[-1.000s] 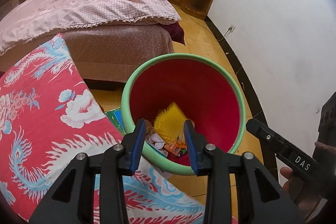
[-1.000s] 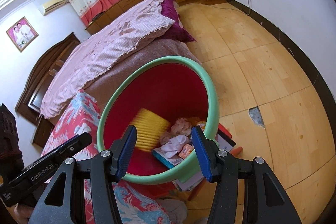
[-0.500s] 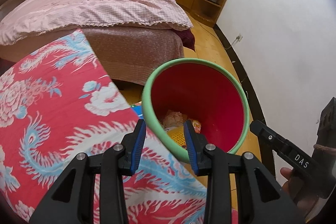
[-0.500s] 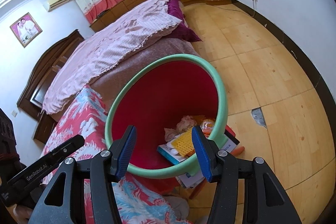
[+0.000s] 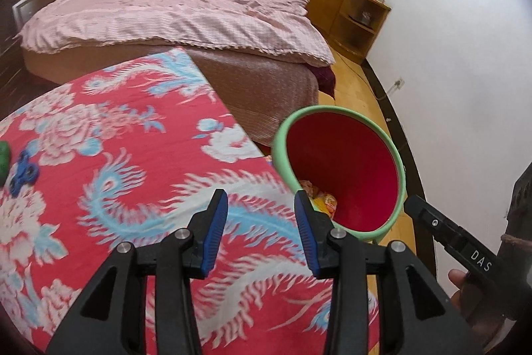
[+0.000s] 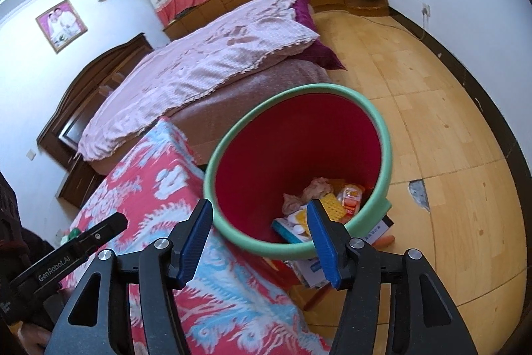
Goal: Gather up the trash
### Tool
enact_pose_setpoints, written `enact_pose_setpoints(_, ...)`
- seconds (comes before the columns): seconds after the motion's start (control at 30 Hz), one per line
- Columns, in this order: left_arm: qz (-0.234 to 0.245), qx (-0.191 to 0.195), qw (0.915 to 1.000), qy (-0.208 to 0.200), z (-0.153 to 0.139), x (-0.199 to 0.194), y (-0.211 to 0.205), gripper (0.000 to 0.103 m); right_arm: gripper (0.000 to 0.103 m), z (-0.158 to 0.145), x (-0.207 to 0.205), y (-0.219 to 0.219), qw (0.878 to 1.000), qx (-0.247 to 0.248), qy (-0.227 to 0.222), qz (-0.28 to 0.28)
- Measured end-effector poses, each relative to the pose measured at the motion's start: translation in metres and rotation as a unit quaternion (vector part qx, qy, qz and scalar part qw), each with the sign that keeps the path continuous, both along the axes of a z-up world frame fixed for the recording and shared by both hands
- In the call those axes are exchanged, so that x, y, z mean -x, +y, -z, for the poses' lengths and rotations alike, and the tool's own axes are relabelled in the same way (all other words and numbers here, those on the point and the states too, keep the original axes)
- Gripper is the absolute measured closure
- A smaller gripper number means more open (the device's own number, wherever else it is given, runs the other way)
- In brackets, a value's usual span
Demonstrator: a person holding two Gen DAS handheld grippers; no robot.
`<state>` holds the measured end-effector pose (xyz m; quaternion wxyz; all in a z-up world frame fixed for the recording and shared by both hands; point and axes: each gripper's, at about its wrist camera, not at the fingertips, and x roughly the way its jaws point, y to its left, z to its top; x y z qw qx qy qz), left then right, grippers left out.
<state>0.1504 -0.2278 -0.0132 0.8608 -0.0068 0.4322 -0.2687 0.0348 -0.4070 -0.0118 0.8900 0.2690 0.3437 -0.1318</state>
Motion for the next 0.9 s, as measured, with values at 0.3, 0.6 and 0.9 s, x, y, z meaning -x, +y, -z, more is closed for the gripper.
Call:
enact_pose_setpoints(0.3,-0.050,0.006,0.9986,-0.020,-0.015,0.018,0.049,0.051,0.040,-0.014,0.003,0.039,0.999,0.024,-0.009,-0.040)
enact_pose_setpoints(0.6,-0.118,-0.010,0.9923,-0.036,-0.024,0.034,0.100,0.042,0.028,-0.028,0.006,0.089,0.995,0.054,-0.023,-0.085)
enact_pose_setpoints(0.9,-0.173,-0.039,0.9814,-0.075,-0.033,0.062,0.139,0.042,0.025,-0.033,0.014,0.131,0.990,0.079,-0.034,-0.116)
